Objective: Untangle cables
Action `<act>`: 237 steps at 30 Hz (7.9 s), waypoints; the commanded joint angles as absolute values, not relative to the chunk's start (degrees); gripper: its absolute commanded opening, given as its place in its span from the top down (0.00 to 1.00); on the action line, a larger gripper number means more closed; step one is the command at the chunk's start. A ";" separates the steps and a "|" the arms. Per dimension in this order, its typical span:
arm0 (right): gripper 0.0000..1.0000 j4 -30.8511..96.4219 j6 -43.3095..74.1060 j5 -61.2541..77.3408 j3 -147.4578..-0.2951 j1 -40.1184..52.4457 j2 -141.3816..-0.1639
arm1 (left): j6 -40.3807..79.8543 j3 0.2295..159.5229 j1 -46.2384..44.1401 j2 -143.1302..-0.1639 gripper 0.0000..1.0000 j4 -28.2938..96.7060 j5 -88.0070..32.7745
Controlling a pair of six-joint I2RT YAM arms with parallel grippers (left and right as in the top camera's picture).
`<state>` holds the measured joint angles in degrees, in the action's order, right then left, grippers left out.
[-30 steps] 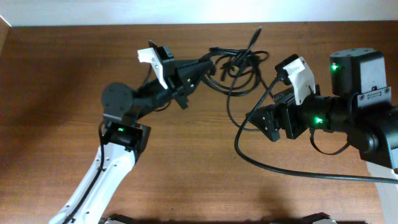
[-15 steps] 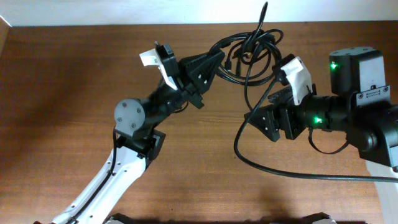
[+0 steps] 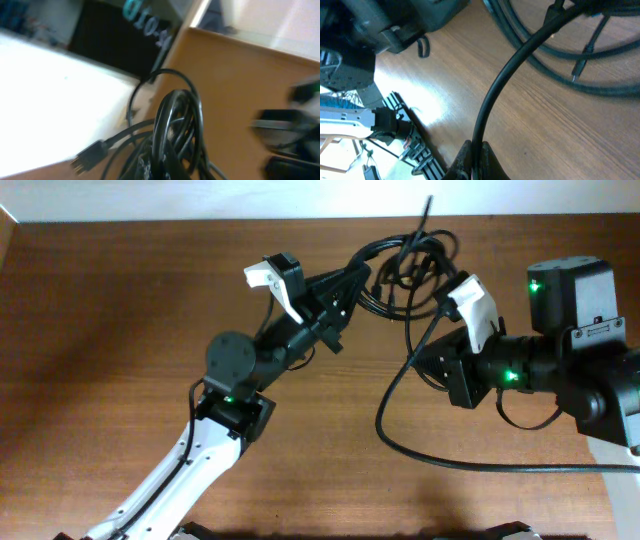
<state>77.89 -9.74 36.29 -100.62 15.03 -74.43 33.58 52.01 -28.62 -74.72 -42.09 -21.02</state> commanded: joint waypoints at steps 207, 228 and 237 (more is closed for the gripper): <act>0.96 69.01 -2.46 19.55 -101.34 14.85 -70.00 | 22.81 52.34 -23.42 -74.35 1.00 3.07 -45.65; 0.40 71.94 -13.19 16.10 -101.34 14.92 -70.00 | -0.60 52.34 -21.65 -74.35 1.00 -18.31 -83.74; 0.39 78.89 -30.06 32.60 -101.32 14.92 -70.11 | -0.47 52.34 -10.46 -74.35 1.00 -23.57 -90.17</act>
<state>78.94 -24.71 26.81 -100.44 14.98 -70.65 0.40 52.12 -10.72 -74.54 -23.22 -88.36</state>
